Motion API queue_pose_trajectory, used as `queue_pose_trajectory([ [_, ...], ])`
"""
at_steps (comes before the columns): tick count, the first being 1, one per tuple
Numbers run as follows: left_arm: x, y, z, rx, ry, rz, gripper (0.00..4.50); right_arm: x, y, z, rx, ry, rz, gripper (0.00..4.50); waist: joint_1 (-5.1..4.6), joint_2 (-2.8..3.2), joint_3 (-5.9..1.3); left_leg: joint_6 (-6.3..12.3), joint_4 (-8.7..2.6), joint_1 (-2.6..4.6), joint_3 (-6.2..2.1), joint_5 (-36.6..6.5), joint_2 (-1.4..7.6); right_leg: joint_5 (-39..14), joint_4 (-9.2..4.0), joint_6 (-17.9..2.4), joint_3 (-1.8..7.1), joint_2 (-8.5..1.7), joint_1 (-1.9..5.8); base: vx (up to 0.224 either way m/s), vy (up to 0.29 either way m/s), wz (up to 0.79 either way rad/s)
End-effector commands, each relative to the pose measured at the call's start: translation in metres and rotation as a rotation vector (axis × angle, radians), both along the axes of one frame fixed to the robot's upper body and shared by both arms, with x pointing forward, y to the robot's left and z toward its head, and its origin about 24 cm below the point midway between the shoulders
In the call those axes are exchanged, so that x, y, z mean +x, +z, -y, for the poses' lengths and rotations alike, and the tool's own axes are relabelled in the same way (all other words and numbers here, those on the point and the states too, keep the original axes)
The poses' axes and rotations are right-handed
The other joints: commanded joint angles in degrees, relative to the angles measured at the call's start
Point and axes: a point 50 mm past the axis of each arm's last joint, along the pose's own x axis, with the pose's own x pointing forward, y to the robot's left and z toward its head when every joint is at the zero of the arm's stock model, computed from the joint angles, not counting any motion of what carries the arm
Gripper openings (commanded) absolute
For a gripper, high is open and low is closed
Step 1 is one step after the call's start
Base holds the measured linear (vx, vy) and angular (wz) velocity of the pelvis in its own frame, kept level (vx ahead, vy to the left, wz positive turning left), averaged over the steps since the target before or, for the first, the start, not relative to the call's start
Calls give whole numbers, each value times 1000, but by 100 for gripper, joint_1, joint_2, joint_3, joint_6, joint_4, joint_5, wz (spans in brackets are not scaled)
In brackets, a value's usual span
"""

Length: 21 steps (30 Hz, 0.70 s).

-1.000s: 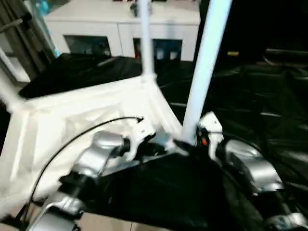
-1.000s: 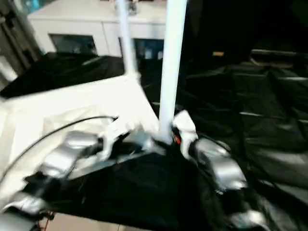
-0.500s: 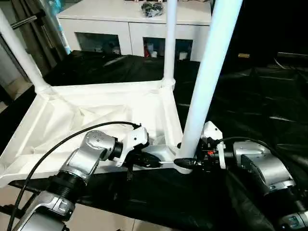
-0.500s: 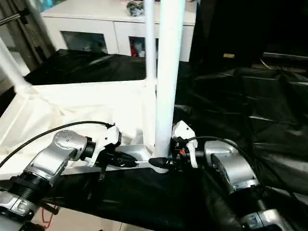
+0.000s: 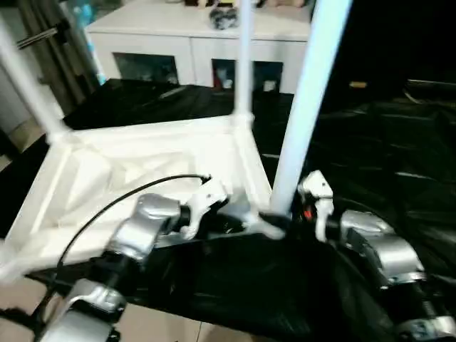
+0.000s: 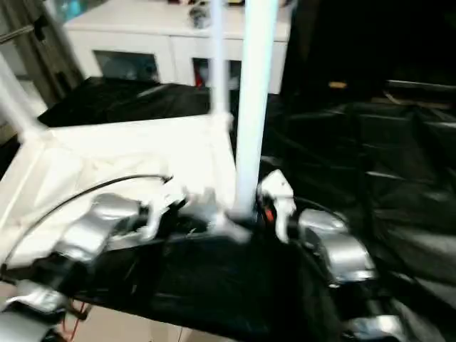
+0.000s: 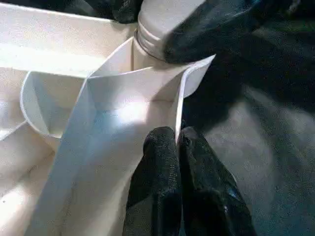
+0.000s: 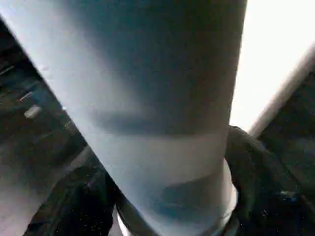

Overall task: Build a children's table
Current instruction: Rotate leg to tighten

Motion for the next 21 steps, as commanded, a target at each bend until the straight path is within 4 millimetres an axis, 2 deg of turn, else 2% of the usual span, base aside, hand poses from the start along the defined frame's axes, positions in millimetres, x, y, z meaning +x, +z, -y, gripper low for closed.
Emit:
queue_pose_trajectory([
  [1,10,7,19,-20,102,43,0,-9,-22,-32,-25,55,-92,267,-42,-68,-194,-27,-435,-5,-19,-1608,54,-2227,-544,-956,145,-269,196,0,0,0],
  [2,12,6,28,-23,137,44,0,-8,-27,-39,-42,11,-94,267,-73,-82,-205,-27,-427,-5,-22,-1626,51,-2209,-546,-930,153,-265,196,0,0,0],
  [3,13,5,43,-34,169,59,0,2,-31,-50,-85,-132,-80,267,-91,-79,-204,-36,-425,-5,-12,-1602,50,-2159,-551,-947,162,-268,178,0,0,0],
  [5,13,6,47,-40,167,60,0,6,-31,-53,-106,-175,-73,267,-143,-66,-212,-63,-442,-23,-39,-1626,41,-2178,-556,-903,141,-273,208,0,0,0],
  [7,10,6,50,-45,129,61,0,11,-28,-55,-98,-191,-55,267,-164,-61,-222,-2,-431,-18,-27,-1667,36,-2056,-562,-927,153,-270,190,0,0,0],
  [8,9,6,49,-47,94,68,0,13,-21,-55,-25,-181,-57,323,-176,-48,-231,66,-430,-31,-24,-1649,36,-1890,-558,-959,156,-263,209,0,0,0],
  [9,9,7,48,-49,86,74,0,14,-17,-55,15,-172,-64,337,-173,-48,-241,91,-420,-26,-20,-1601,44,-1754,-548,-988,163,-262,207,0,0,0],
  [10,10,8,47,-50,84,80,0,13,-15,-54,20,-153,-65,337,-178,-41,-253,145,-410,-34,-10,-1459,47,-1416,-519,-1087,165,-254,222,0,0,0],
  [13,10,9,44,-51,69,84,0,12,-13,-50,-27,-91,-33,373,-172,-37,-264,232,-391,-46,1,-1213,52,-992,-483,-1245,155,-261,251,0,0,0],
  [14,10,10,40,-50,44,83,0,9,-8,-46,-51,-15,3,382,-175,-57,-264,262,-388,-58,5,-1176,50,-966,-478,-1280,149,-264,268,0,0,0],
  [17,10,10,37,-46,12,80,0,6,-3,-41,-76,79,43,405,-146,-53,-279,352,-364,-68,9,-997,60,-757,-457,-1319,150,-272,290,0,0,0],
  [21,7,9,29,-27,-46,72,0,-3,7,-28,-93,237,71,405,-109,-79,-287,487,-344,-76,17,-825,64,-485,-421,-1431,146,-269,310,0,0,0],
])
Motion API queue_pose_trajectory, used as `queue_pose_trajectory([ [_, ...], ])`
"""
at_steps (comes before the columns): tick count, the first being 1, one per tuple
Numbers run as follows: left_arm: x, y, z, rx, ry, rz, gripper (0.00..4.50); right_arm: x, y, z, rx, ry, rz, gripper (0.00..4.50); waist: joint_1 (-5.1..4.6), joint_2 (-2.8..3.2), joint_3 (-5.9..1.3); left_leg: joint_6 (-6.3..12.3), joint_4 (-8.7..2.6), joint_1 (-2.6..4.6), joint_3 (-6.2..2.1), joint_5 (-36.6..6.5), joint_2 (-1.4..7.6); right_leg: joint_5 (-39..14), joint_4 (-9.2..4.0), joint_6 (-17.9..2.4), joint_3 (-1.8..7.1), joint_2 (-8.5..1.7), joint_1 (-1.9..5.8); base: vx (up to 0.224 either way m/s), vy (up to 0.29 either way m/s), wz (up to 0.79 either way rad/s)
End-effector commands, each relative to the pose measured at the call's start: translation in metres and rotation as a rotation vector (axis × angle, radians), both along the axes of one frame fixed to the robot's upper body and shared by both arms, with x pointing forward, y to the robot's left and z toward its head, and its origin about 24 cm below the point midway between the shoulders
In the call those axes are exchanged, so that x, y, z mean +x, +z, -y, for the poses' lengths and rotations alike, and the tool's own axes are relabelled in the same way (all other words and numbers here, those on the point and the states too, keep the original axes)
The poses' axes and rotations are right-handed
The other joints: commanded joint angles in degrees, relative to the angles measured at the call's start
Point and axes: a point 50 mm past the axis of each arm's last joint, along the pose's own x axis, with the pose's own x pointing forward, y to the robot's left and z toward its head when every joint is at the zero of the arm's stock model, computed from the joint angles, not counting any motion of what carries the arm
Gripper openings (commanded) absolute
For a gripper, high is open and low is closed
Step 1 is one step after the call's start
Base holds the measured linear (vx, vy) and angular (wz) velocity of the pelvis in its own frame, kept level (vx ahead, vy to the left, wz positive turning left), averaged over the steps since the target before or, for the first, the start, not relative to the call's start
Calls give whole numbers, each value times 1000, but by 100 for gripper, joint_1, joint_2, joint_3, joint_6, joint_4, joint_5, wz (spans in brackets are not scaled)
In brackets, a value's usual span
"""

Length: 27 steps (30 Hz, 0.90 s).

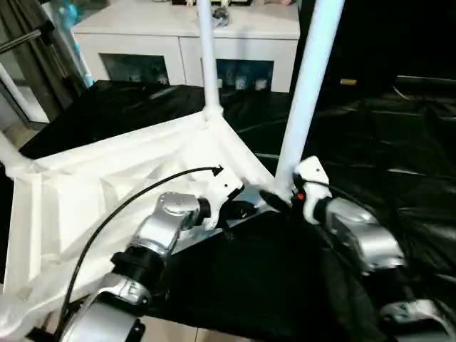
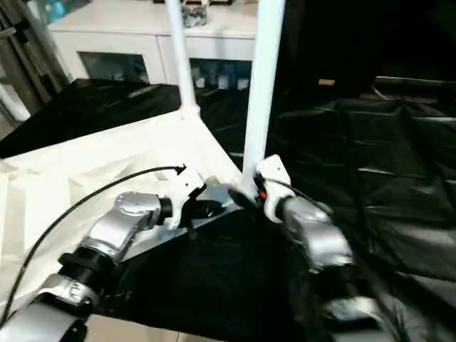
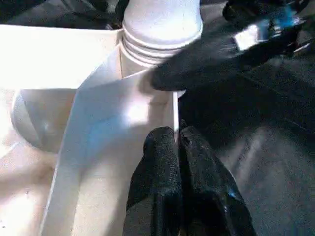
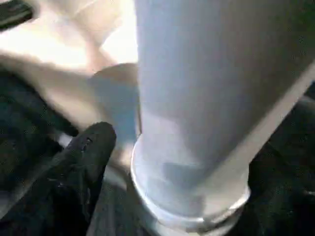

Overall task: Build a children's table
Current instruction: Rotate leg to tighten

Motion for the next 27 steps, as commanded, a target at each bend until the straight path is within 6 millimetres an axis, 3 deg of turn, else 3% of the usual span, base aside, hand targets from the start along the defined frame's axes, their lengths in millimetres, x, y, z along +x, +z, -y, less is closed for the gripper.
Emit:
queue_pose_trajectory([
  [1,-2,7,9,-2,-83,35,0,-19,3,-25,31,296,-40,405,37,-103,-277,527,-303,-42,16,-807,75,-483,-382,-1419,171,-271,323,0,0,0],
  [3,-2,7,7,-2,-98,34,0,-21,5,-19,24,327,-51,405,82,-111,-280,572,-293,-27,27,-813,90,-471,-373,-1425,178,-271,310,0,0,0],
  [4,-4,8,6,-5,-123,32,0,-22,7,-15,15,344,-62,405,93,-166,-272,585,-299,-38,35,-778,92,-521,-380,-1444,170,-271,304,0,0,0],
  [5,-5,8,5,-6,-134,29,0,-21,8,-12,10,348,-70,405,105,-170,-272,578,-298,-34,36,-762,95,-567,-367,-1455,174,-276,297,0,0,0],
  [9,-8,8,1,5,-194,22,0,-22,10,-10,25,378,-105,405,122,-152,-263,537,-307,-25,30,-804,107,-713,-373,-1447,176,-284,286,0,0,0],
  [13,-14,9,-6,11,-275,-4,0,-27,15,-12,64,442,-121,373,145,-142,-297,637,-264,-42,38,-467,96,-30,-290,-1549,175,-264,297,0,0,0],
  [16,-15,9,-8,14,-295,-12,0,-29,17,-12,89,460,-132,342,185,-126,-299,666,-255,-29,44,-477,107,61,-275,-1614,171,-262,284,0,0,0],
  [17,-16,8,-10,21,-307,-17,0,-31,15,-12,105,464,-147,334,209,-48,-298,625,-260,-16,34,-519,112,24,-273,-1626,169,-268,274,0,0,0],
  [19,-16,7,-11,29,-310,-21,0,-33,13,-12,115,459,-161,314,207,-95,-296,557,-267,-15,40,-609,108,-19,-287,-1620,171,-262,282,0,0,0],
  [21,-16,7,-11,35,-311,-23,0,-34,11,-13,123,454,-173,301,212,-70,-294,505,-273,-14,36,-670,107,-72,-287,-1618,171,-265,287,0,0,0],
  [27,-16,5,-10,41,-286,-40,0,-40,6,-16,135,459,-198,269,214,-86,-283,414,-285,-16,32,-755,100,-275,-312,-1543,171,-270,293,0,0,0],
])
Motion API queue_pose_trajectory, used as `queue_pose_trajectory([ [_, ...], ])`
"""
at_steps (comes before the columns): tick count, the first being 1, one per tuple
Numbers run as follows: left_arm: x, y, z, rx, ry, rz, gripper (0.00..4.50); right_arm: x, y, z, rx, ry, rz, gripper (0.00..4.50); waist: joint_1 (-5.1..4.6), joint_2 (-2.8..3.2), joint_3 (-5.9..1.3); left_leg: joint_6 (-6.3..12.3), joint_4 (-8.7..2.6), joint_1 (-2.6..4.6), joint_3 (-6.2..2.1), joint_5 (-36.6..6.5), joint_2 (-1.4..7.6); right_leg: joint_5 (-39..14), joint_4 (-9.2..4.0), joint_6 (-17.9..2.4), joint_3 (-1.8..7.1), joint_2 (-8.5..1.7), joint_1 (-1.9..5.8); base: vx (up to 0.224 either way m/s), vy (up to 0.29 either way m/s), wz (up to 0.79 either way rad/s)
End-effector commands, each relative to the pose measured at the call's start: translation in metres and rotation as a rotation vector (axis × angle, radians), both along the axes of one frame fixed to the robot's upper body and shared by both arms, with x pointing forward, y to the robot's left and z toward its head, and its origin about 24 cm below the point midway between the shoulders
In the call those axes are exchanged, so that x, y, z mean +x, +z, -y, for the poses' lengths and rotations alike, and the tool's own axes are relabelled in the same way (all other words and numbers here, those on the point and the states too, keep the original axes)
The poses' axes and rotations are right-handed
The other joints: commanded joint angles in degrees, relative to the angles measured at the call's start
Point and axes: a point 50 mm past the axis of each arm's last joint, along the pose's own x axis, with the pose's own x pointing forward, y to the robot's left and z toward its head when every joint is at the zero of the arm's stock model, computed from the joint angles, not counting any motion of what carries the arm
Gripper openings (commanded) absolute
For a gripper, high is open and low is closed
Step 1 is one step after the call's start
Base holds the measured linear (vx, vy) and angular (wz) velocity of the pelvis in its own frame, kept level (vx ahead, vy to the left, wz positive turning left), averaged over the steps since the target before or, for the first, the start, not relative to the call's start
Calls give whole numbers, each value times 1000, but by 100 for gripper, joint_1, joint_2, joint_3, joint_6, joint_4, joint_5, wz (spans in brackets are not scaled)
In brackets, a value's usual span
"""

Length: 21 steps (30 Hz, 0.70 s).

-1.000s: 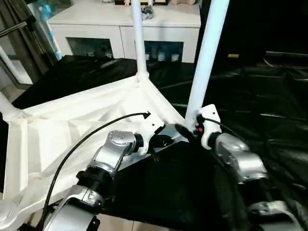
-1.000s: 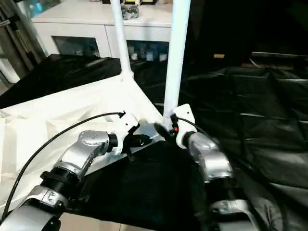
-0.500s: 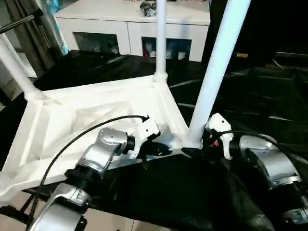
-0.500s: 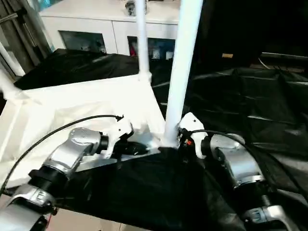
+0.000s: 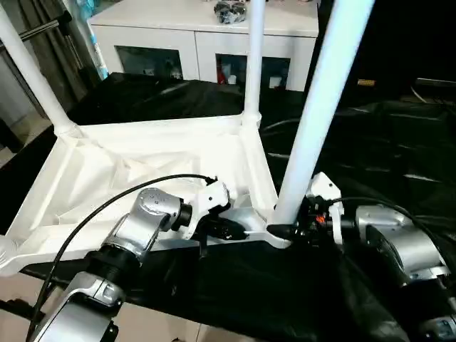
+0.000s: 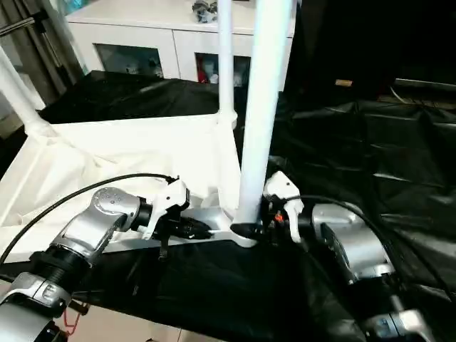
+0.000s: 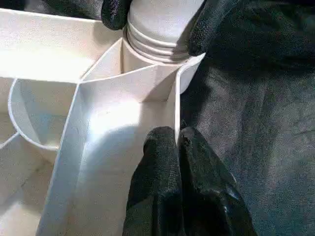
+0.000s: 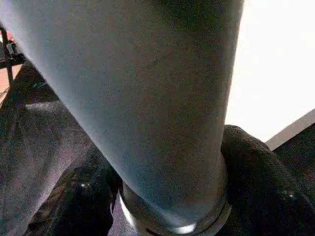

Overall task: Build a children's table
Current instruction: Rotate leg to tighten

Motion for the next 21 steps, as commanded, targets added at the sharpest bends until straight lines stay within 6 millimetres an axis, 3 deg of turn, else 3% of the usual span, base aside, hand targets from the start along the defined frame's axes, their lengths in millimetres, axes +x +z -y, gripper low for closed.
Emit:
queue_pose_trajectory([
  [1,-1,-1,13,-1,-2,4,0,-12,-5,-28,64,128,-43,269,-8,-63,-308,398,-310,6,28,-759,94,-296,-333,-1528,169,-265,335,0,0,0],
  [4,6,-1,20,-23,124,8,0,-3,-13,-32,65,-32,-28,264,-21,-100,-276,334,-336,1,28,-852,94,-654,-371,-1459,170,-276,319,0,0,0],
  [6,14,-1,27,-27,232,25,0,6,-21,-38,54,-172,-20,263,-49,-126,-239,204,-363,13,24,-1127,74,-1357,-444,-1305,168,-287,296,0,0,0],
  [7,14,-1,27,-27,232,25,0,6,-21,-38,54,-172,-20,262,-71,-96,-204,114,-392,37,15,-1364,68,-1917,-497,-1171,166,-295,261,0,0,0],
  [8,17,-1,29,-26,271,30,0,8,-24,-40,49,-218,-23,262,-81,-119,-203,62,-411,59,-11,-1537,66,-2350,-540,-982,160,-298,274,0,0,0],
  [10,24,-2,39,-28,377,49,0,14,-33,-52,33,-322,-34,261,-108,-96,-201,3,-412,79,-3,-1580,64,-2371,-545,-957,182,-288,221,0,0,0],
  [12,27,-2,47,-41,426,47,0,19,-39,-62,20,-423,-46,261,-160,-142,-204,-43,-434,46,-37,-1605,43,-2454,-565,-848,159,-290,256,0,0,0],
  [13,28,-3,56,-63,461,37,0,26,-45,-74,-17,-538,-47,261,-176,-126,-205,-49,-433,53,-39,-1622,32,-2503,-574,-831,167,-296,227,0,0,0],
  [14,28,-4,59,-70,470,34,0,28,-46,-78,-32,-570,-38,261,-221,-113,-199,-85,-456,14,-64,-1622,22,-2523,-564,-810,151,-303,257,0,0,0],
  [16,28,-5,61,-63,471,46,0,30,-47,-83,-44,-583,-19,261,-221,-118,-212,-65,-458,18,-63,-1639,29,-2483,-575,-759,151,-299,260,0,0,0],
  [17,28,-5,61,-60,468,50,0,30,-48,-84,-38,-583,-21,261,-208,-107,-219,-9,-441,60,-41,-1705,36,-2298,-579,-823,179,-298,221,0,0,0],
  [18,27,-5,60,-60,457,50,0,30,-47,-85,-14,-577,-29,296,-202,-76,-224,9,-446,46,-46,-1678,32,-2211,-563,-844,178,-296,243,0,0,0],
  [20,24,-5,57,-63,419,47,0,29,-43,-85,42,-559,-45,296,-181,-100,-239,80,-435,35,-26,-1504,37,-1828,-538,-910,189,-283,258,0,0,0],
  [21,22,-6,56,-63,395,38,0,29,-39,-84,79,-547,-52,317,-178,-46,-248,103,-431,34,-19,-1420,40,-1554,-524,-986,191,-278,270,0,0,0],
])
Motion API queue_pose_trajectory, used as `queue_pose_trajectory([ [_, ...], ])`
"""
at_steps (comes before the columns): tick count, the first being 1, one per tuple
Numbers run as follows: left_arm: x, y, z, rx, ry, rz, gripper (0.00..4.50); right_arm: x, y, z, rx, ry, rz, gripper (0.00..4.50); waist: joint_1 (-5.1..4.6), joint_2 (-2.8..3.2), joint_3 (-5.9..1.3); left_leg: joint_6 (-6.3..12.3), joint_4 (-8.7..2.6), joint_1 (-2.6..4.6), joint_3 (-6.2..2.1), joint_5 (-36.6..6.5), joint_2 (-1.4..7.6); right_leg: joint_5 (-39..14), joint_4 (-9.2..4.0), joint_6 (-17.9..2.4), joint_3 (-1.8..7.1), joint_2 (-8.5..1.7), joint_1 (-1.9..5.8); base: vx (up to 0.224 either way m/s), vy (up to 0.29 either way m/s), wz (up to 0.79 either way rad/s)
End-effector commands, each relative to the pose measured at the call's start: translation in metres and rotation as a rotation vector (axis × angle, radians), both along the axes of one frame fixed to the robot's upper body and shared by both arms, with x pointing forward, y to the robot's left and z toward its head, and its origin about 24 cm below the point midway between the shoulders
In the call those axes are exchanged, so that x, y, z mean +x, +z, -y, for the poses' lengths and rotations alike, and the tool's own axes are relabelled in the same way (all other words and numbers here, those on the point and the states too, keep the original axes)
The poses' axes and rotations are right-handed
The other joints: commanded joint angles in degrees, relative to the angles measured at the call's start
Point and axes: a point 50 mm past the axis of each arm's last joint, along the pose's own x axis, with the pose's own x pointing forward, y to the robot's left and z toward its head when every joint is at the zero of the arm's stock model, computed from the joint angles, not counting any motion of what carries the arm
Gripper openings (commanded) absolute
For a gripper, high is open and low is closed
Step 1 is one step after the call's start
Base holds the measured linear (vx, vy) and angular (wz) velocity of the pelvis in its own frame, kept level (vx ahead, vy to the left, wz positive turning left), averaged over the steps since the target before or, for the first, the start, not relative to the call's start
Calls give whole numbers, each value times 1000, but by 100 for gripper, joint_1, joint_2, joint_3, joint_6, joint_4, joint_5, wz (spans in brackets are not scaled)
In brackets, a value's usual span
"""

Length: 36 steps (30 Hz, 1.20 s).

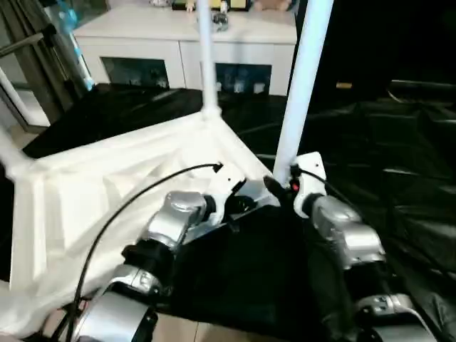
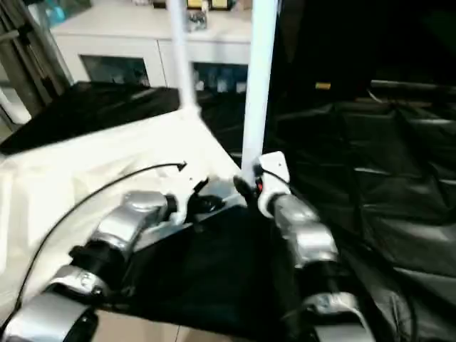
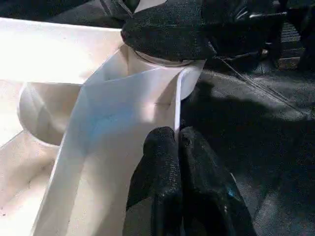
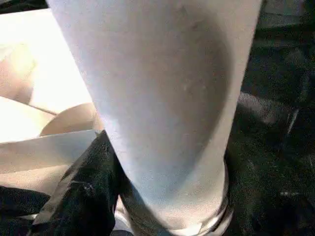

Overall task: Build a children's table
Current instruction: Rotate leg to tighten

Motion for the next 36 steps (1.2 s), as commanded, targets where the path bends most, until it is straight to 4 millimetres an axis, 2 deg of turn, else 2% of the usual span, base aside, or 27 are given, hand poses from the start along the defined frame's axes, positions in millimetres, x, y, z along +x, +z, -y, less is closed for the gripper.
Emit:
queue_pose_trajectory([
  [1,-6,4,17,-35,-86,16,0,-21,-19,-45,107,228,-124,334,21,-11,-226,142,-412,-53,-4,-1391,52,-1350,-494,-1068,165,-267,213,0,0,0],
  [2,-7,7,17,-68,-111,12,0,-23,-16,-44,121,268,-117,337,23,23,-237,143,-400,-62,-12,-1322,46,-1221,-468,-1105,166,-275,231,0,0,0],
  [3,-8,11,17,-108,-126,-10,0,-24,-12,-43,124,323,-100,339,19,-20,-251,190,-387,-76,-4,-1200,43,-958,-445,-1177,160,-267,255,0,0,0],
  [5,-9,15,16,-122,-160,-9,0,-25,-7,-40,118,369,-79,346,35,14,-291,286,-350,-83,-4,-903,50,-407,-386,-1334,155,-272,290,0,0,0],
  [6,-12,18,11,-95,-231,13,0,-29,1,-32,96,476,-45,346,43,73,-324,369,-318,-104,-14,-583,48,109,-320,-1457,148,-270,308,0,0,0],
  [7,-13,19,9,-83,-265,21,0,-32,5,-27,90,532,-36,346,64,52,-347,489,-279,-110,-14,-372,47,572,-286,-1526,131,-240,340,0,0,0],
  [8,-14,20,7,-78,-283,24,0,-34,7,-24,87,565,-32,346,76,35,-348,628,-251,-136,5,-236,34,944,-249,-1608,133,-230,332,0,0,0],
  [9,-14,20,5,-77,-301,24,0,-35,9,-21,87,596,-33,346,85,39,-344,677,-248,-134,10,-199,34,998,-249,-1625,127,-231,326,0,0,0],
  [10,-16,21,3,-75,-327,22,0,-38,13,-18,88,642,-36,346,107,51,-329,730,-250,-125,24,-274,56,832,-263,-1670,115,-244,300,0,0,0],
  [11,-17,21,-1,-64,-365,21,0,-43,16,-11,81,703,-46,346,128,48,-318,731,-261,-125,18,-336,64,662,-277,-1661,105,-245,315,0,0,0],
  [12,-18,22,-4,-57,-384,21,0,-45,18,-8,77,734,-53,346,163,33,-311,743,-259,-109,32,-436,89,392,-283,-1650,113,-244,299,0,0,0],
  [14,-20,21,-11,-34,-427,16,0,-51,20,0,60,807,-76,346,211,59,-295,640,-275,-82,41,-590,117,-75,-311,-1618,119,-263,254,0,0,0],
  [15,-20,21,-12,-33,-428,16,0,-51,20,0,59,810,-77,346,228,56,-291,607,-275,-67,39,-631,122,-108,-311,-1625,124,-260,252,0,0,0],
  [16,-23,20,-21,-8,-473,4,0,-58,21,8,45,890,-110,346,233,48,-278,567,-288,-71,44,-693,133,-142,-307,-1621,132,-258,240,0,0,0],
  [17,-25,20,-25,1,-496,-5,0,-61,21,12,40,926,-131,346,247,54,-283,552,-294,-79,25,-732,132,-195,-302,-1611,124,-263,261,0,0,0],
  [19,-25,20,-27,3,-508,-10,0,-63,22,13,40,944,-143,346,261,61,-280,530,-291,-76,34,-763,129,-195,-298,-1577,135,-261,245,0,0,0],
  [23,-29,21,-36,8,-569,-45,0,-67,23,16,38,993,-185,311,298,49,-277,460,-287,-77,41,-741,118,-305,-301,-1550,150,-263,243,0,0,0],
  [25,-31,21,-40,16,-598,-61,0,-68,23,17,35,1006,-198,290,305,2,-276,432,-291,-82,43,-731,116,-419,-306,-1496,151,-266,243,0,0,0],
  [27,-30,21,-40,19,-596,-57,0,-68,23,17,37,1008,-200,277,307,20,-273,405,-288,-85,38,-720,116,-476,-305,-1470,153,-272,234,0,0,0],
  [28,-30,21,-40,18,-592,-55,0,-68,23,17,39,1008,-202,277,311,-15,-277,398,-286,-85,36,-694,115,-494,-299,-1463,155,-275,239,0,0,0],
  [29,-30,21,-39,18,-586,-54,0,-69,22,17,45,1010,-206,275,313,-3,-278,396,-286,-87,36,-678,113,-502,-298,-1457,154,-274,237,0,0,0],
  [31,-30,20,-38,14,-570,-51,0,-71,21,15,59,1017,-215,268,306,-40,-277,402,-281,-88,43,-657,112,-506,-300,-1442,157,-267,233,0,0,0],
  [36,-25,17,-33,1,-460,-33,0,-75,15,11,79,1008,-221,265,326,-39,-273,421,-275,-91,43,-645,109,-591,-307,-1410,160,-270,225,0,0,0],
])
